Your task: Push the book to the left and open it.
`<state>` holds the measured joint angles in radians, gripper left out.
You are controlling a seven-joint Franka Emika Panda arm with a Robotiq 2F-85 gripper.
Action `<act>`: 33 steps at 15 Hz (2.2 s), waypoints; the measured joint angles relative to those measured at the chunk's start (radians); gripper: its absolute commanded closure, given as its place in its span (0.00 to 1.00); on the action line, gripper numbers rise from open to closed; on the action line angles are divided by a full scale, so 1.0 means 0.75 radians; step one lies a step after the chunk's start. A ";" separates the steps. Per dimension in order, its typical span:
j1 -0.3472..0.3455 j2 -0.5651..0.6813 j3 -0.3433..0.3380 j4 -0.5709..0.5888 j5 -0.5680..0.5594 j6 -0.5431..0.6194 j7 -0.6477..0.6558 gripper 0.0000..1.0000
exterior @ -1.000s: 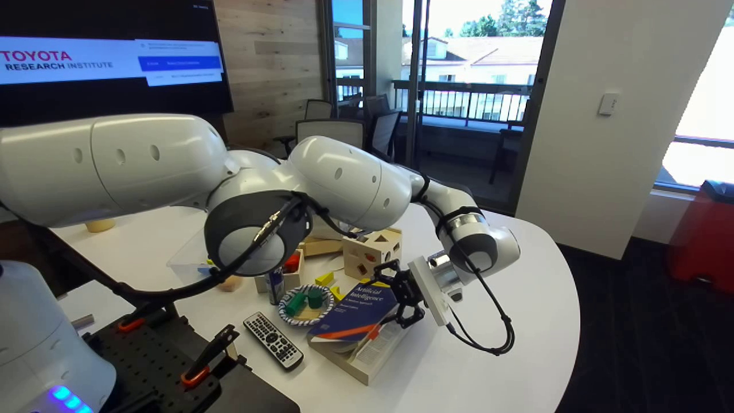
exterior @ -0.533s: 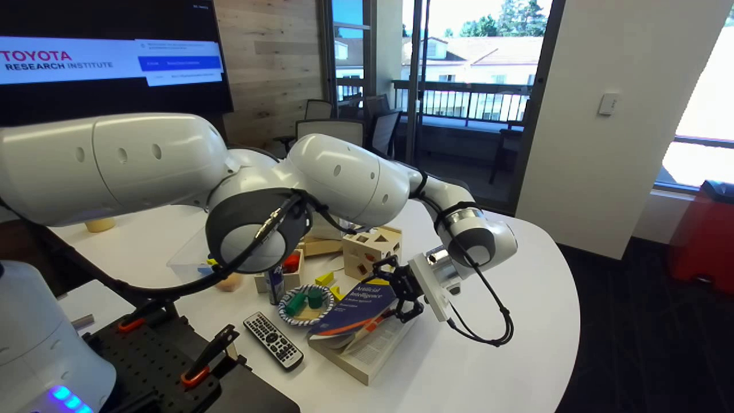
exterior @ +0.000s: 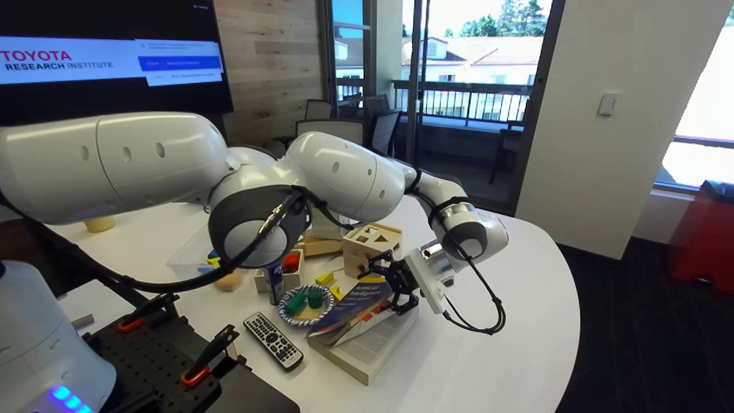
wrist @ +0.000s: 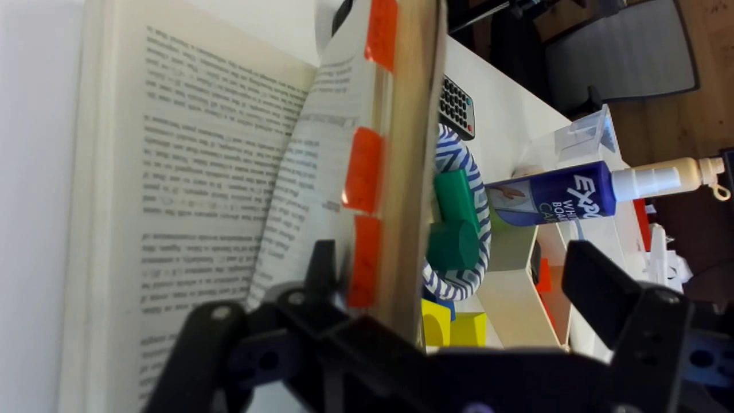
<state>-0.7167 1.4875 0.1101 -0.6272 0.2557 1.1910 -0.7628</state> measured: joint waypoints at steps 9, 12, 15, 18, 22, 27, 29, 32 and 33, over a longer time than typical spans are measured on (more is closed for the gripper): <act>0.012 -0.004 0.000 -0.001 0.000 0.000 -0.106 0.00; 0.008 -0.015 0.000 -0.003 0.000 0.000 -0.109 0.00; 0.007 -0.028 0.000 -0.016 -0.002 0.000 -0.128 0.00; 0.009 -0.035 0.000 -0.035 -0.015 -0.012 -0.153 0.00; 0.013 -0.036 0.000 -0.057 -0.030 -0.047 -0.183 0.00; 0.027 -0.053 0.000 -0.086 -0.073 -0.105 -0.241 0.00; 0.035 -0.066 0.000 -0.110 -0.087 -0.112 -0.266 0.00; 0.040 -0.096 0.000 -0.159 -0.093 -0.112 -0.308 0.00; 0.039 -0.109 0.000 -0.179 -0.093 -0.112 -0.327 0.00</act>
<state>-0.6872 1.4059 0.1102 -0.7616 0.1859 1.1072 -1.0079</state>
